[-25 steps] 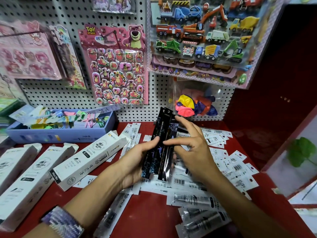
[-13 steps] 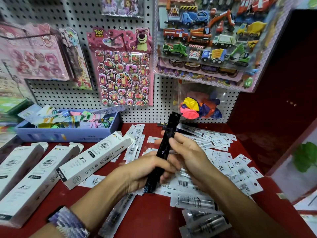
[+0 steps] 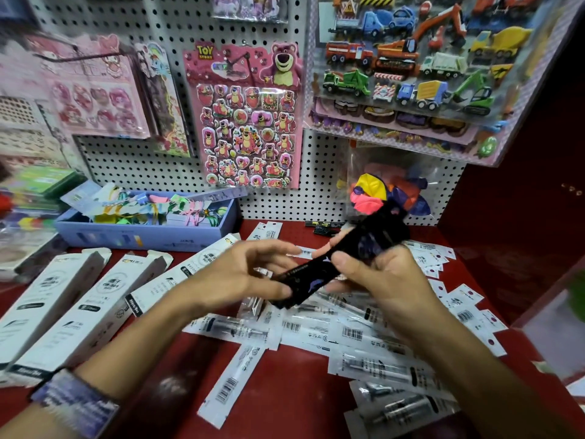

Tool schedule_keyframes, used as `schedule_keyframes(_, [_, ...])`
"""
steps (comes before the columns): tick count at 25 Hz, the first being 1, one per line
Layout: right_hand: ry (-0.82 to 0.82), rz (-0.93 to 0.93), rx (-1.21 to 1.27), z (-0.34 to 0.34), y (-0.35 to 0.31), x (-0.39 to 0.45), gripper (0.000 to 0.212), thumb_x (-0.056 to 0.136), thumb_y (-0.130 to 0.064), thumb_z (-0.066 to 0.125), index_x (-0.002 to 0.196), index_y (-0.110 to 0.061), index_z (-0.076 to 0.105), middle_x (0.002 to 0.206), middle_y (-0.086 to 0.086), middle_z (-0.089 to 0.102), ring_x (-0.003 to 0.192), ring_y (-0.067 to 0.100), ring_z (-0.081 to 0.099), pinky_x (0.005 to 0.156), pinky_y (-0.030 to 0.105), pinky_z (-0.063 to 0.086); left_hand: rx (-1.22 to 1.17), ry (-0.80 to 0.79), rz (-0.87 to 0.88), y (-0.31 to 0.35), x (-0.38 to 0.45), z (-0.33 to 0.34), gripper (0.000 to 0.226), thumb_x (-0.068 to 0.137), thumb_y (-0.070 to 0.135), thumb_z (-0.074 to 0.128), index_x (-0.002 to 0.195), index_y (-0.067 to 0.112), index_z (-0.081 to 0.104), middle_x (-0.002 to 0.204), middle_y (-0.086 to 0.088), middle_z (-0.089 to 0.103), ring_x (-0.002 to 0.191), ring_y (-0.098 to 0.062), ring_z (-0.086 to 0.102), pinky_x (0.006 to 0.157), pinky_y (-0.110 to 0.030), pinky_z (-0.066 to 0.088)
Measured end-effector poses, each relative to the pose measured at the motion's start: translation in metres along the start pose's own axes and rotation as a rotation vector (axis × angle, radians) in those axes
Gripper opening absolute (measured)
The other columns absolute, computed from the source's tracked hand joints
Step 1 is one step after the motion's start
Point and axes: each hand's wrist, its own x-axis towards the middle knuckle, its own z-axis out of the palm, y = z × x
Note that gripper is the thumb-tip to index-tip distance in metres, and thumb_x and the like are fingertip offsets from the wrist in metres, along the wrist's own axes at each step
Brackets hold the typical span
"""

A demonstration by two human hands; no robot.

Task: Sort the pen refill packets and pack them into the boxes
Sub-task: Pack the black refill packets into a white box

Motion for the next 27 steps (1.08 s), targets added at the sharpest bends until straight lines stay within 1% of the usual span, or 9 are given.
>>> schedule_keyframes(3, [-0.126, 0.114, -0.198, 0.008, 0.011, -0.009, 0.016, 0.087, -0.013, 0.069, 0.102, -0.009, 0.068, 0.099, 0.009, 0.075, 0.085, 0.025, 0.073, 0.075, 0.036, 0.061, 0.274, 0.147, 0.056, -0.012, -0.019, -0.027, 0.061, 0.066, 0.021, 0.089, 0.119, 0.035, 0.063, 0.122, 0.018, 0.064, 0.115, 0.003, 0.056, 0.097, -0.020, 0.042])
schedule_keyframes(8, [0.017, 0.032, -0.136, 0.010, -0.010, -0.006, 0.024, 0.088, -0.007, 0.066, 0.104, -0.024, 0.066, 0.098, -0.002, 0.076, 0.096, 0.013, 0.071, 0.088, 0.033, 0.052, 0.337, 0.125, 0.061, -0.020, -0.023, -0.033, 0.064, 0.065, 0.032, 0.088, 0.122, 0.039, 0.059, 0.128, 0.032, 0.051, 0.120, 0.020, 0.041, 0.093, 0.003, 0.028])
schedule_keyframes(11, [0.045, 0.043, -0.084, 0.011, -0.019, -0.008, 0.022, 0.091, 0.003, 0.056, 0.100, -0.016, 0.064, 0.090, 0.005, 0.076, 0.093, 0.018, 0.071, 0.092, 0.040, 0.050, 0.394, 0.192, 0.080, -0.027, -0.015, -0.033, 0.048, 0.076, 0.028, 0.082, 0.118, 0.036, 0.060, 0.125, 0.024, 0.058, 0.120, 0.008, 0.048, 0.103, -0.016, 0.036])
schedule_keyframes(13, [0.016, 0.077, -0.010, 0.017, -0.015, -0.008, 0.033, 0.092, 0.005, 0.050, 0.087, -0.018, 0.072, 0.083, 0.008, 0.074, 0.092, 0.028, 0.070, 0.096, 0.049, 0.050, 0.536, 0.370, 0.083, -0.037, -0.008, -0.032, 0.038, 0.083, 0.028, 0.074, 0.118, 0.032, 0.060, 0.125, 0.014, 0.059, 0.121, -0.007, 0.049, 0.103, -0.033, 0.041])
schedule_keyframes(16, [-0.109, 0.126, 0.057, 0.032, -0.001, -0.013, 0.023, 0.086, 0.002, 0.051, 0.098, -0.013, 0.063, 0.081, 0.006, 0.071, 0.088, 0.029, 0.071, 0.092, 0.044, 0.053, 0.911, 0.512, -0.042, -0.053, 0.000, -0.036, 0.052, 0.085, 0.037, 0.066, 0.133, 0.027, 0.049, 0.137, -0.003, 0.049, 0.126, -0.028, 0.041, 0.101, -0.044, 0.039])
schedule_keyframes(19, [-0.284, 0.219, -0.083, 0.051, 0.022, -0.025, 0.020, 0.093, -0.005, 0.048, 0.106, -0.015, 0.059, 0.089, 0.002, 0.070, 0.091, 0.023, 0.070, 0.088, 0.036, 0.056, 1.030, 0.411, -0.232, -0.066, 0.003, -0.038, 0.072, 0.083, 0.040, 0.064, 0.146, 0.030, 0.029, 0.147, -0.008, 0.039, 0.130, -0.034, 0.037, 0.104, -0.049, 0.036])
schedule_keyframes(21, [-0.351, 0.205, -0.170, 0.059, 0.027, -0.028, 0.018, 0.095, -0.022, 0.050, 0.107, -0.025, 0.063, 0.097, 0.000, 0.071, 0.099, 0.023, 0.068, 0.093, 0.042, 0.054, 0.992, 0.416, -0.229, -0.071, 0.005, -0.038, 0.075, 0.083, 0.033, 0.063, 0.148, 0.028, 0.027, 0.144, -0.010, 0.042, 0.127, -0.036, 0.040, 0.102, -0.050, 0.037])
schedule_keyframes(24, [-0.248, 0.154, -0.082, 0.056, 0.024, -0.025, 0.017, 0.097, -0.021, 0.052, 0.108, -0.026, 0.064, 0.096, -0.004, 0.071, 0.096, 0.021, 0.068, 0.089, 0.045, 0.055, 0.953, 0.434, -0.220, -0.067, 0.004, -0.039, 0.081, 0.078, 0.019, 0.063, 0.148, 0.030, 0.024, 0.136, -0.012, 0.045, 0.123, -0.036, 0.041, 0.098, -0.051, 0.040])
schedule_keyframes(27, [-0.379, 0.247, -0.354, 0.051, 0.033, -0.026, 0.019, 0.098, -0.029, 0.051, 0.105, -0.044, 0.061, 0.109, -0.006, 0.068, 0.103, 0.013, 0.068, 0.095, 0.048, 0.054, 0.905, 0.457, -0.141, -0.057, 0.003, -0.037, 0.080, 0.076, 0.016, 0.063, 0.146, 0.032, 0.027, 0.121, -0.011, 0.042, 0.112, -0.033, 0.040, 0.088, -0.048, 0.043])
